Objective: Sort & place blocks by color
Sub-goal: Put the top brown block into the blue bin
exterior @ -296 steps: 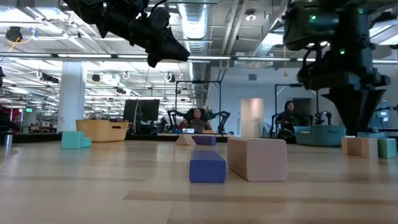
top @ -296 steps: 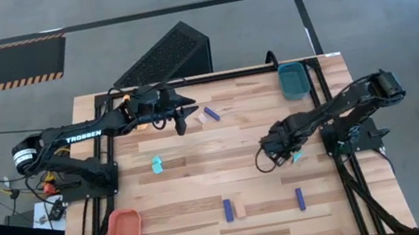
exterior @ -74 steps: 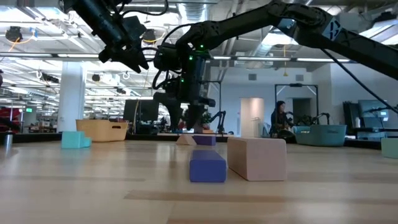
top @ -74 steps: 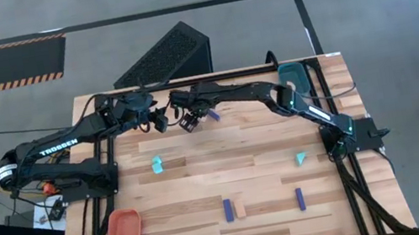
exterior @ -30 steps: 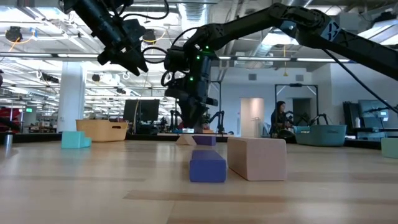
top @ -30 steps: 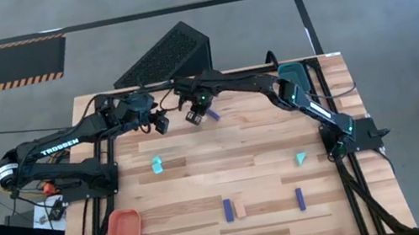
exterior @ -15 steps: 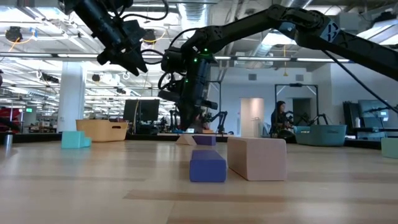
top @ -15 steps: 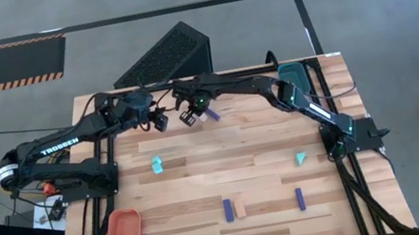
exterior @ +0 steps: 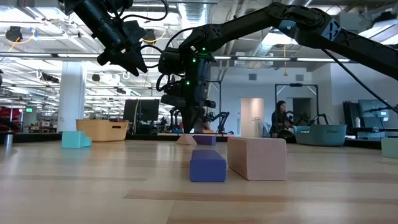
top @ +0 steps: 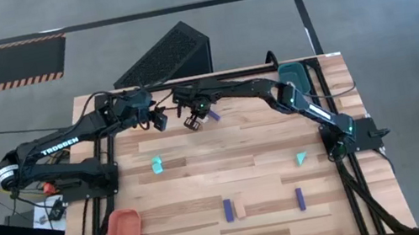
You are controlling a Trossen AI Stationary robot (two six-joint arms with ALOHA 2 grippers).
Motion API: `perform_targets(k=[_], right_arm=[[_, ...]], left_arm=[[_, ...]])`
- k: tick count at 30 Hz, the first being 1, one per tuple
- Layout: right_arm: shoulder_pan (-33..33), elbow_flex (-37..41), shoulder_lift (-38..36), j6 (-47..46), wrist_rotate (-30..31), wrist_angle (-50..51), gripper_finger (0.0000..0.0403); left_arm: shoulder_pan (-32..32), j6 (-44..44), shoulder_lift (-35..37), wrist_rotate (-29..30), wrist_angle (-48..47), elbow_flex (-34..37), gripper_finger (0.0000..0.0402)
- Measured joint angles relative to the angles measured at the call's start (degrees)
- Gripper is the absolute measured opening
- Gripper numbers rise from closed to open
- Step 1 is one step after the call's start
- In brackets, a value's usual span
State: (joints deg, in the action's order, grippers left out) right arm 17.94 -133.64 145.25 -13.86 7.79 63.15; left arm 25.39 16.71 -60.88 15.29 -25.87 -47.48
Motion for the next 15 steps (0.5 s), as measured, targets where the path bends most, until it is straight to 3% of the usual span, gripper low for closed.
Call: perform_targets(k=[5,15], right_arm=[[-2.23,0.00,0.04,7.73,-0.01,3.98,0.0003],[-8.97,-1.20,-0.66,4.75,-7.38,10.88,0.0006]], left_arm=[[-0.02,0.00,0.03,-0.04,-0.02,0.00,0.0190],[-0.36,0.12,0.04,-3.37,-0.68,0.00,0.0190]])
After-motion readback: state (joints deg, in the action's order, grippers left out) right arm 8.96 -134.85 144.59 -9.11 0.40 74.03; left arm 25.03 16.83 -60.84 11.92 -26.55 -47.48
